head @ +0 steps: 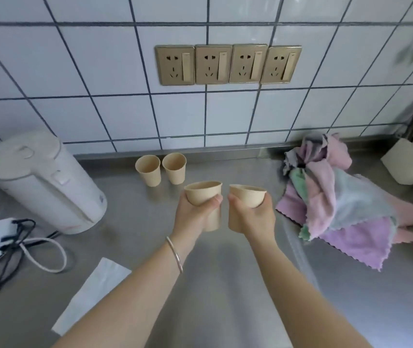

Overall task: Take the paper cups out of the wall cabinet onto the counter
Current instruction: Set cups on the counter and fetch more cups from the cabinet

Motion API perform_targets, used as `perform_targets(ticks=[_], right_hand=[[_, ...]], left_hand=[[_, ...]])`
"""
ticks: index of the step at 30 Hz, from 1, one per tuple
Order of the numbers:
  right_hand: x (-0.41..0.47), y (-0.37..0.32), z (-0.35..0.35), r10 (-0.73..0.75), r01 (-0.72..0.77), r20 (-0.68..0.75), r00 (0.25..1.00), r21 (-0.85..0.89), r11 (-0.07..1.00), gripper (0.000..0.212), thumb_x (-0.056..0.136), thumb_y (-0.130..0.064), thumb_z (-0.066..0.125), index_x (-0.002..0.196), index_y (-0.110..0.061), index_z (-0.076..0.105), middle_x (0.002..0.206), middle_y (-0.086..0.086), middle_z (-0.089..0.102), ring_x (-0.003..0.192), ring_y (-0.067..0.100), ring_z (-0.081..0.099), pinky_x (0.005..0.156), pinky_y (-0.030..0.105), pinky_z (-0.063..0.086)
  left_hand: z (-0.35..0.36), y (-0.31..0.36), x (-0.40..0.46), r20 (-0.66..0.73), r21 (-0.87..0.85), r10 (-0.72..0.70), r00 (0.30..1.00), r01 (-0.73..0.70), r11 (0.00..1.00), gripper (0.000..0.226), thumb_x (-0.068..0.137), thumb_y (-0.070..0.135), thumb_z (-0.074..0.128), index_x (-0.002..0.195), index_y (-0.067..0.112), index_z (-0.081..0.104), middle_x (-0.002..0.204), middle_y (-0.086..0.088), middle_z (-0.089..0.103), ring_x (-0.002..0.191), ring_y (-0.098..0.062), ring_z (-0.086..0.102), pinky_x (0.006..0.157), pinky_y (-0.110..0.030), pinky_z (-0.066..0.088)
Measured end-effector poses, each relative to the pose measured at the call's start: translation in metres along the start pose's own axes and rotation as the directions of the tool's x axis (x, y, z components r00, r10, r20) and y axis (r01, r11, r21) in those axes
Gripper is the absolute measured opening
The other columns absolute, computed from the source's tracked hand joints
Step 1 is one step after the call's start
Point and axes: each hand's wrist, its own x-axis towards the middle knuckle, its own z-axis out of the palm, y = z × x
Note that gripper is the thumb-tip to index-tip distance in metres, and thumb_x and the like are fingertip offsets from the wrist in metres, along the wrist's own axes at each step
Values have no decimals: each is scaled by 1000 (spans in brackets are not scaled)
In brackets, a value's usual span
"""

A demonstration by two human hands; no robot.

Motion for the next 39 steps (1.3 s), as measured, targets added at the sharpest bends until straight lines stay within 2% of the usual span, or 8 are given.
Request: perform_targets(ticks=[3,7,11,16,21,28,34,39], right_hand=[[39,-2,18,18,-18,27,999,-2,1000,53,69,-36,75,112,-20,50,99,-5,60,87,14,58,66,22,43],[90,4,37,9,-7,106,994,-23,1000,44,70,-32,77,103,-25,48,92,-11,59,79,1,58,58,18,43],[141,14,52,-18,26,159,987,-46,999,50,68,-23,81,103,-24,44,92,-11,57,80,4,58,58,15,44],[185,22,65,-71,91,207,976,-87,992,59,67,-13,80,108,-28,40,90,-18,54,81,4,57,58,7,41],[212,30,77,-66,96,237,969,-118,988,64,65,-19,82,114,-30,42,95,-20,55,94,10,57,71,18,41],[225,40,87,-64,92,228,972,-118,989,66,63,-23,80,114,-40,40,104,-15,60,97,10,58,72,20,43],[230,46,88,-103,140,255,962,-133,981,68,66,-23,80,122,-30,41,108,-11,59,97,12,57,77,23,44],[227,62,83,-129,174,249,960,-164,971,70,66,-17,80,124,-25,40,117,-5,58,107,12,58,88,26,48]], left_hand=[[4,-7,42,6,6,-24,1000,24,1000,27,70,13,79,83,26,59,79,10,68,65,4,63,65,-17,50],[12,-19,92,-33,43,-55,998,57,997,55,59,26,82,108,16,59,99,1,69,88,-14,65,72,-25,50],[27,-35,142,-128,127,-15,992,31,991,59,62,17,84,112,16,52,104,3,66,92,-13,62,81,-26,47],[37,-59,185,-209,131,80,975,-53,990,76,56,9,85,121,13,46,110,-1,63,99,-18,60,79,-11,48],[45,-73,211,-251,179,181,951,-138,974,75,52,7,83,113,25,42,116,-5,60,107,-23,58,98,-40,47],[49,-80,226,-282,191,258,924,-209,959,77,53,-2,83,112,23,41,106,8,55,94,9,55,85,-6,42],[50,-86,231,-316,208,263,912,-204,956,78,53,4,84,114,19,40,113,-2,55,102,-15,55,85,-7,42],[48,-99,224,-294,295,177,939,-87,952,89,52,13,85,128,9,38,128,-11,53,118,-24,53,103,-36,43]])
